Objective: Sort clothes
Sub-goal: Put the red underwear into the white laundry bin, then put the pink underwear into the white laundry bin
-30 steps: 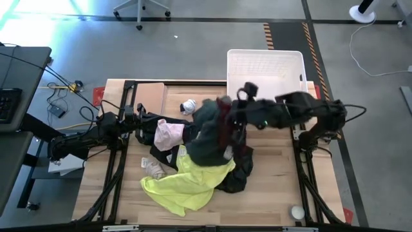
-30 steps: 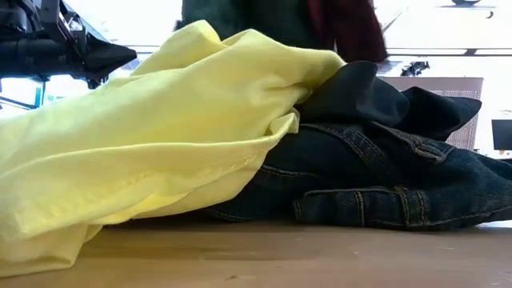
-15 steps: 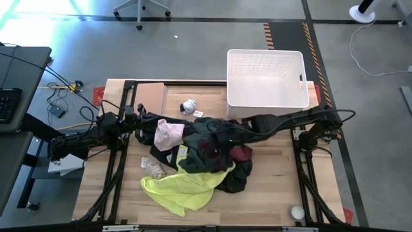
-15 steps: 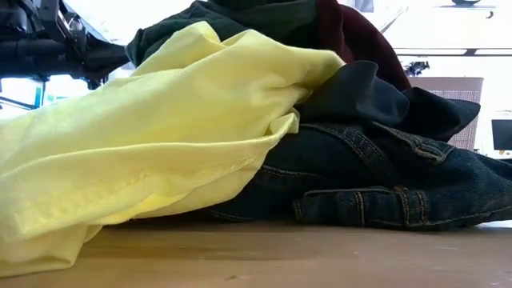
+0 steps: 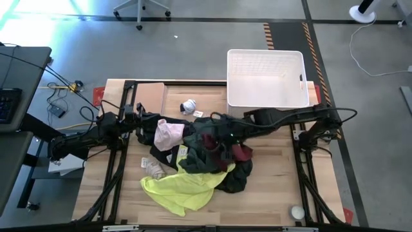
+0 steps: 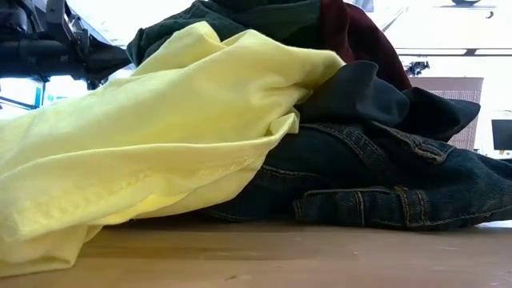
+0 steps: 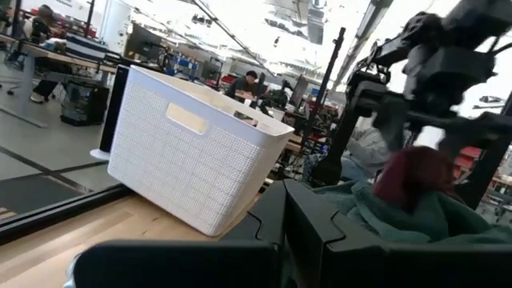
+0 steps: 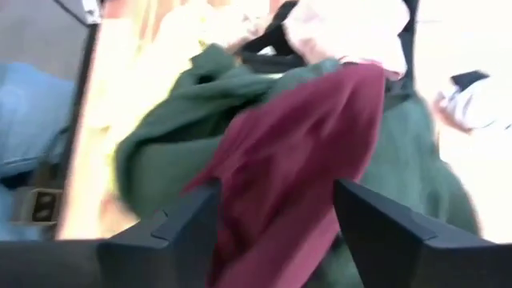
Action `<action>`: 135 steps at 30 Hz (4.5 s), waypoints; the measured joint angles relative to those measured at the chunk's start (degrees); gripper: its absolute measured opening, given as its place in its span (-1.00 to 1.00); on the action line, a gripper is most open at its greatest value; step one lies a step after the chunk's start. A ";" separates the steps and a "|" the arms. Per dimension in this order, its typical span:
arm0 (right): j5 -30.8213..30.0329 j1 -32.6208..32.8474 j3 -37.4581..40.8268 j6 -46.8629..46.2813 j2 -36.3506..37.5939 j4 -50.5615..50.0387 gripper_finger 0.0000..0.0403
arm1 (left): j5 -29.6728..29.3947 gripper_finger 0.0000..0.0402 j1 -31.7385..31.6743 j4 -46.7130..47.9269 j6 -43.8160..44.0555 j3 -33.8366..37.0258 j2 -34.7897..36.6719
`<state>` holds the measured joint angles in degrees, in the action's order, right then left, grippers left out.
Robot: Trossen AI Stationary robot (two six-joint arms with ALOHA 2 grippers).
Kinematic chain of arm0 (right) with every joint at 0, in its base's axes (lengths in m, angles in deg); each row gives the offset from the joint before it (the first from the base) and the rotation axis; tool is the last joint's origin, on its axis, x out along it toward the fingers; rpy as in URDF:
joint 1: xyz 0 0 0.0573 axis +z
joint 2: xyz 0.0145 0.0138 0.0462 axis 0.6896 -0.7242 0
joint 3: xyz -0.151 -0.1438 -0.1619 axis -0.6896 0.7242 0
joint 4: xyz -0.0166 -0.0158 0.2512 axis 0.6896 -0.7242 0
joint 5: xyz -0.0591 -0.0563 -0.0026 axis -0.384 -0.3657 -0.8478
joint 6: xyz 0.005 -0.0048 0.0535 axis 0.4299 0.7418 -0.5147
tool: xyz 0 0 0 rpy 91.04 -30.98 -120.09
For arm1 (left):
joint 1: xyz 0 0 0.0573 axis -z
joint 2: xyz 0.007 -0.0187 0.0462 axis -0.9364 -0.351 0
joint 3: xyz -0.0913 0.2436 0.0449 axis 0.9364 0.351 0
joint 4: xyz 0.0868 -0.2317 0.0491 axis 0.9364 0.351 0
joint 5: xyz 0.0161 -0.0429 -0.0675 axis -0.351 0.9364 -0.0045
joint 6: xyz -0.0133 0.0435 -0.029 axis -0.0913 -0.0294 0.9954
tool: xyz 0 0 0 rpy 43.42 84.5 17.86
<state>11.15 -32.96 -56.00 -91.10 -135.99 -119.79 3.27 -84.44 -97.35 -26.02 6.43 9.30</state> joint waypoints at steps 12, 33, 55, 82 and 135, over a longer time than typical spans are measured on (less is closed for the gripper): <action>-11.81 7.58 8.49 -15.94 0.00 -3.83 0.19 | 0.56 -0.98 0.02 0.00 0.01 0.00 0.01; -28.91 9.06 -11.14 -3.88 0.07 -2.38 -0.97 | 0.47 -0.98 0.02 -0.01 -0.98 0.00 0.02; -67.20 -19.33 -18.60 -4.88 0.17 -35.93 -0.98 | 0.53 -0.98 0.00 0.02 -1.96 0.00 0.02; -45.26 -31.59 6.81 -4.74 10.24 -28.57 -0.06 | -4.70 -1.00 3.54 7.30 -0.67 -3.09 -2.84; -24.31 -26.33 6.79 1.07 18.59 -11.36 0.39 | -24.81 -1.00 14.57 50.58 -2.15 -35.11 -38.59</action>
<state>-13.16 -59.29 -49.21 -90.02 -117.40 -131.15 -21.54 -69.86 -46.77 -28.17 -28.68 -29.29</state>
